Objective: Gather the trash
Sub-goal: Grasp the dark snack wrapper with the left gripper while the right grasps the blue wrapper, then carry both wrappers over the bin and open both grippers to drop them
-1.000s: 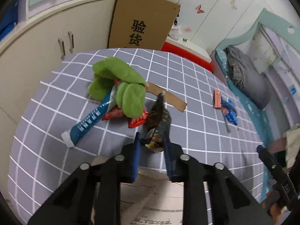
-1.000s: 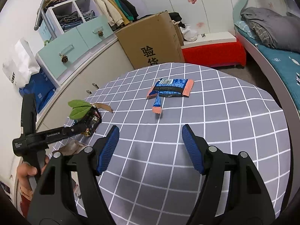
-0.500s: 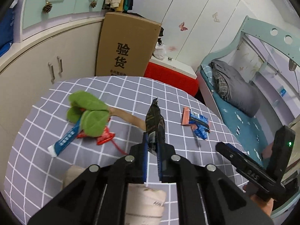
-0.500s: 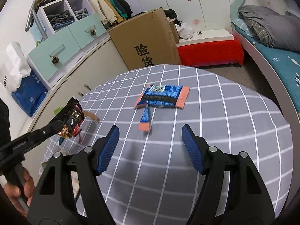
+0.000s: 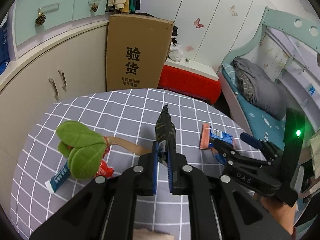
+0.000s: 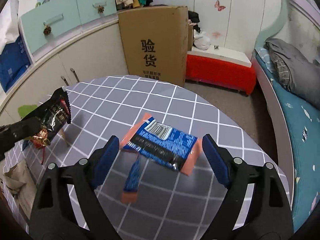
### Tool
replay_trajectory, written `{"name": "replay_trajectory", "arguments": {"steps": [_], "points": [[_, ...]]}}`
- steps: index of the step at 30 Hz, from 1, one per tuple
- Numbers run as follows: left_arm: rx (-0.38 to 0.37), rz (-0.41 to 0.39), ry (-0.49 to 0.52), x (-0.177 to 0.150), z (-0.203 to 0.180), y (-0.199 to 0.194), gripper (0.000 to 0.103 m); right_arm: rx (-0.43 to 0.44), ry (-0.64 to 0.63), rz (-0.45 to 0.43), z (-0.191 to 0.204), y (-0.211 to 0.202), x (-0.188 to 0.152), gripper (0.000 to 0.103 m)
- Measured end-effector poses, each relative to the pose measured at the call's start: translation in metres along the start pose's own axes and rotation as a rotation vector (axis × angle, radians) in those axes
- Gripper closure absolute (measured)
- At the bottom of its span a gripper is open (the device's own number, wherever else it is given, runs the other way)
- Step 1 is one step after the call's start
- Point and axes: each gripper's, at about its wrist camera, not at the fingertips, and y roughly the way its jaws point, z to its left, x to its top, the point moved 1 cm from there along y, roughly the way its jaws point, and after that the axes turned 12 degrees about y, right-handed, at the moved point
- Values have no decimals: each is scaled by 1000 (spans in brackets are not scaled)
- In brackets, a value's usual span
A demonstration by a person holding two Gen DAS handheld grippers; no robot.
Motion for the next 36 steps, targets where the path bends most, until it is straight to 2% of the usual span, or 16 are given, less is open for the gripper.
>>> {"name": "replay_trajectory", "arguments": {"steps": [3,6,7,9,10,12,15,16,22,27,31,36], "points": [[12,10,15,0,-3,7,95,2,-1,38,-3,12,4,19],[18,20,21,1,-5,10,95,41,5,80,-6,19,4,20],[17,23,25,1,-6,11,95,46,6,85,-6,21,4,22],[19,27,33,1,-10,11,95,48,-6,87,-6,19,1,37],[18,28,39,1,-14,10,95,42,-18,88,-6,17,0,50],[14,30,53,0,-20,8,95,59,-27,96,-4,12,-4,62],[6,34,64,-2,-31,4,95,75,-36,98,-8,5,-11,89],[2,33,66,-2,-33,2,95,79,-31,99,-10,2,-13,94],[-21,10,91,-6,-61,-21,95,151,49,37,-36,-43,-25,97],[-87,-17,112,-13,-100,-45,95,175,121,-48,-75,-104,-42,97],[-185,-29,164,-24,-156,-61,95,191,201,-124,-120,-159,-66,97],[-298,-20,254,-48,-236,-70,95,184,352,-216,-193,-220,-116,97]]}}
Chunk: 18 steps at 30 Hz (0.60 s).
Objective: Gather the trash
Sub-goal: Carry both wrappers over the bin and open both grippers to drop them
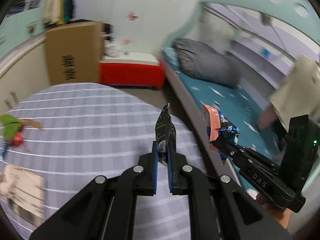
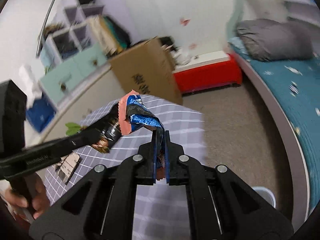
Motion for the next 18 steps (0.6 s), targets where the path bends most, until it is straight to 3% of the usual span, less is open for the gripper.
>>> {"name": "replay_trajectory", "arguments": {"steps": [4,8,13,18], "points": [[-103,37,84,-9,-77,26,95,-70,119,-73,-71,-50,-23,97],[-186,109,149,-30,-142,66,95,-139,273,-77,-150,-73,-55,97],[-238,249,186,-74,-199,137,95,-248,467,8,-247,-63,-115,97],[-229,394,195,-125,-221,219,95,-318,590,104,-304,-28,-166,97]]}}
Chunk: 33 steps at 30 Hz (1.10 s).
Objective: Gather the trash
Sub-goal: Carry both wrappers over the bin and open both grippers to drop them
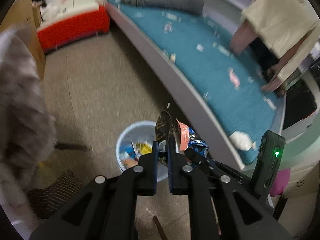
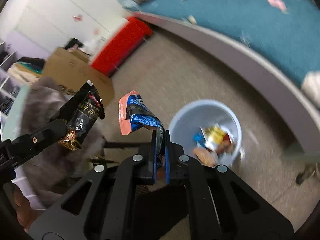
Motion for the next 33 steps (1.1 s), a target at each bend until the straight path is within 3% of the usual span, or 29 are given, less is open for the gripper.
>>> {"name": "replay_trajectory", "arguments": {"steps": [4,8,9,11,12,17,22,33], "points": [[-9,115,-24,-14,13,59,95,-43,82,73,-35,46,-5,93],[-8,181,-43,-20,24,101,95,-83,142,123,-60,91,-6,91],[-11,203,-51,-23,28,113,95,-95,148,133,-66,97,-6,86],[-18,236,-71,-26,33,129,95,-120,166,142,-75,110,-6,52],[-24,251,-80,-29,37,134,95,-130,173,141,-79,114,-7,50],[-39,313,-115,-41,43,164,95,-146,208,158,-93,125,-11,48],[-50,350,-124,-43,44,182,95,-161,248,118,-97,113,-11,43],[-59,338,-102,-36,34,182,94,-140,258,7,-90,78,-2,41]]}}
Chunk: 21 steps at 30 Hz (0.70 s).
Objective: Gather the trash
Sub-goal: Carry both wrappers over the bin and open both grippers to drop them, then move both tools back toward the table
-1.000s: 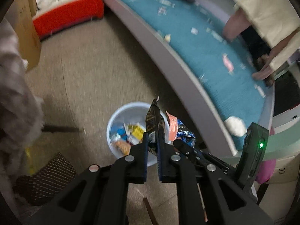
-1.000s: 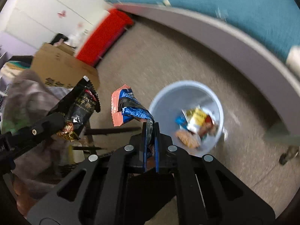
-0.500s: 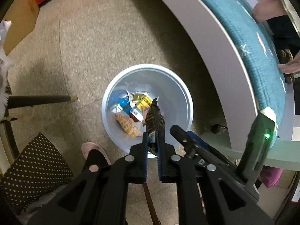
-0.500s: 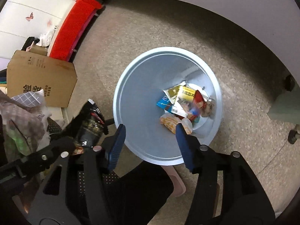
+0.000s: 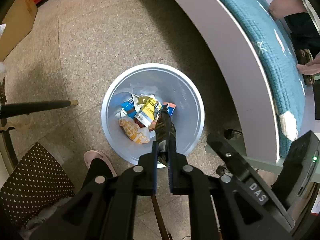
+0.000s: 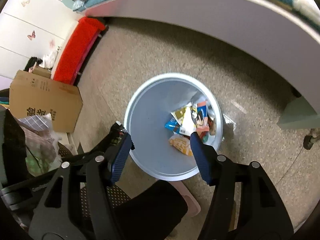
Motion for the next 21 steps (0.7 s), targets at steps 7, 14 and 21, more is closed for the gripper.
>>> {"name": "replay_trajectory", "arguments": {"steps": [7,14,21], "points": [[4,-75,21,2,-9,-28,74,45,14,-73,2,-33,1,39],[55,-140,52,-5,-23,-66,41,81,9,-96,10,-63,-5,38],[128,-258,99,-21,-43,-131,38,160,-32,-142,35,-115,-14,38]]}}
